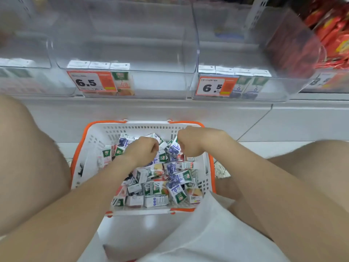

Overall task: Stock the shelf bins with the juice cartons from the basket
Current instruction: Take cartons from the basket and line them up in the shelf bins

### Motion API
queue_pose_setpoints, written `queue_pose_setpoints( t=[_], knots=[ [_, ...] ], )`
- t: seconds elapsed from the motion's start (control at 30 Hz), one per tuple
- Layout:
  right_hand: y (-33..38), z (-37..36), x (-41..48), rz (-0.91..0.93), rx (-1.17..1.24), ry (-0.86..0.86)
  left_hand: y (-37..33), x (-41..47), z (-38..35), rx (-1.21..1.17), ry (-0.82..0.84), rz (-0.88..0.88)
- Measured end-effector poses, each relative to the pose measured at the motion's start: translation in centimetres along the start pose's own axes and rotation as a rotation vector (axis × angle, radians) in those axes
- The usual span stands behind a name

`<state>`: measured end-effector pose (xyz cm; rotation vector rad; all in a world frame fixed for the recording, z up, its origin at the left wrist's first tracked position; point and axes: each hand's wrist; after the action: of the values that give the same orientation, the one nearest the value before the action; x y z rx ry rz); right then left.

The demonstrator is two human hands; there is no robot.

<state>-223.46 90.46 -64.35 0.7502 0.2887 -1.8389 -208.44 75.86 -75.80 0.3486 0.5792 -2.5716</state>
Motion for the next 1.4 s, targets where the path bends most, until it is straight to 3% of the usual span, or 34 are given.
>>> queue_pose_setpoints(
  t=[0.3,0.63,0.8,0.93,1.07,1.2,1.3,1.4],
  knots=[
    [-1.8,-7.2,6.0,-0.035,0.018,0.095,2.3,-0.3,-5.0,0.292,0.494,0.015],
    [0.6,-14.7,7.2,0.197,0.037,0.334,4.7,-0.3,-4.8,0.343,0.331,-0.066],
    [1.5,-15.0,7.0,0.207,-0.108,0.337,5.6,-1.0,-3.7,0.103,0.290,0.020],
    [1.6,-15.5,6.6,0.189,-0.086,0.274,6.3,-1.3,-2.3,-0.301,0.258,0.161],
    [1.8,-12.2,6.0,0.134,0.063,0.253,5.4,-2.0,-0.6,-0.584,0.232,0.244],
    [1.1,-7.1,5.3,0.009,0.338,-0.024,4.8,-2.8,1.4,-0.833,0.192,0.289],
    [0.5,-3.5,4.3,-0.191,0.807,-0.288,3.5,-3.7,4.1,-0.985,0.116,0.269],
    [1.0,-0.9,2.8,-0.263,1.465,-0.364,1.5,-4.7,7.7,-1.103,-0.021,0.242]
  ],
)
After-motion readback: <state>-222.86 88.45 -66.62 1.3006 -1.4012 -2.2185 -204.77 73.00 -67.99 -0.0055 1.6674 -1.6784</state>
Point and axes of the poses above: each hand's wrist, its own x-axis towards the middle knuckle, its own z-axis out of the back of the hand, y = z × x, and after that the axes turned 3 degrees about x, right-handed
